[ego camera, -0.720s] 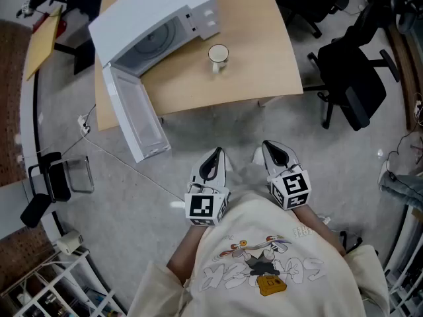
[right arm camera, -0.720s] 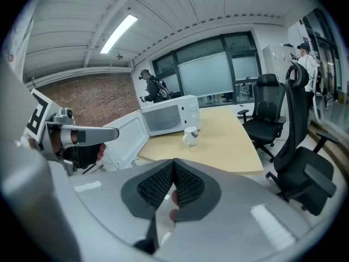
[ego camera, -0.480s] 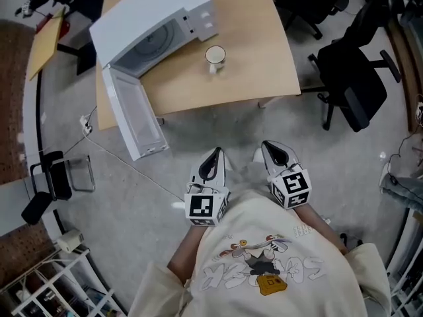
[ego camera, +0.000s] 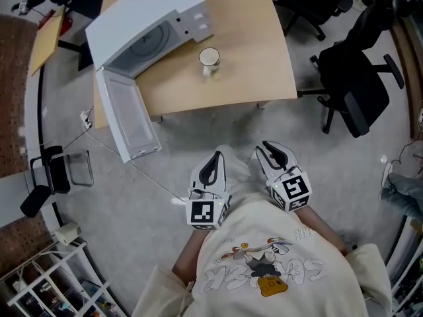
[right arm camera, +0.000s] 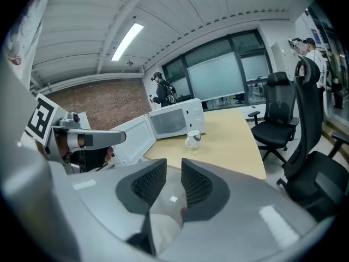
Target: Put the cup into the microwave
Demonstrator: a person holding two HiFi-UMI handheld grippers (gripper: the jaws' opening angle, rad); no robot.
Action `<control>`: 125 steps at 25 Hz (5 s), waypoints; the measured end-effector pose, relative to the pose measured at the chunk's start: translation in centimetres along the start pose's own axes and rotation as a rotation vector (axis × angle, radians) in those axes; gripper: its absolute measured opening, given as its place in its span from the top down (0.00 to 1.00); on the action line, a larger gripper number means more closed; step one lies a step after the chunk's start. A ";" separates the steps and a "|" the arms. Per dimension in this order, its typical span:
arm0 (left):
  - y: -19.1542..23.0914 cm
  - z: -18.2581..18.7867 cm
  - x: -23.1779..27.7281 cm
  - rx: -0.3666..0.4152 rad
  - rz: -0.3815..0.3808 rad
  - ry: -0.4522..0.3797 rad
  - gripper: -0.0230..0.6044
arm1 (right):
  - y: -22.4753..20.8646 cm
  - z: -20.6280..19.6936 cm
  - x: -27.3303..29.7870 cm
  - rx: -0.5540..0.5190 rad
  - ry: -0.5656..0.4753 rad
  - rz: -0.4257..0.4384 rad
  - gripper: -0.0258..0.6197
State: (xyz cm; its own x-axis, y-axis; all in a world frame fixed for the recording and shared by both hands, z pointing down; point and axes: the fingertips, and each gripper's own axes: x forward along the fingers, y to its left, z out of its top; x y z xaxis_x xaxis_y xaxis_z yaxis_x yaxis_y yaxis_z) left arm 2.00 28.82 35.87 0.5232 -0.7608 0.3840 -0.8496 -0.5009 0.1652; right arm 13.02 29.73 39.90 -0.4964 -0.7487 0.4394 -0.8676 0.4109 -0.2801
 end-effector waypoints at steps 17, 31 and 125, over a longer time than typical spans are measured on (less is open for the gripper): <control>15.0 7.3 16.0 0.021 -0.134 0.029 0.57 | -5.3 10.1 19.4 -0.156 0.091 0.095 0.64; 18.8 0.7 29.9 0.194 -0.226 0.176 0.31 | -12.2 6.8 31.2 -0.515 0.260 0.253 0.39; 45.4 5.7 30.4 -0.053 0.303 -0.009 0.83 | 2.9 18.4 57.0 -0.492 0.028 0.338 0.68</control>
State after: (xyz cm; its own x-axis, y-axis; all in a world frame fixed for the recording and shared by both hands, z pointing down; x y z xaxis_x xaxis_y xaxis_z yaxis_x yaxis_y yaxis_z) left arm -20.24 -19.43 49.83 0.2462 -0.8757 0.4153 -0.9691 -0.2291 0.0914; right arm -17.22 -21.32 48.43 -0.7418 -0.5233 0.4193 -0.5700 0.8215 0.0168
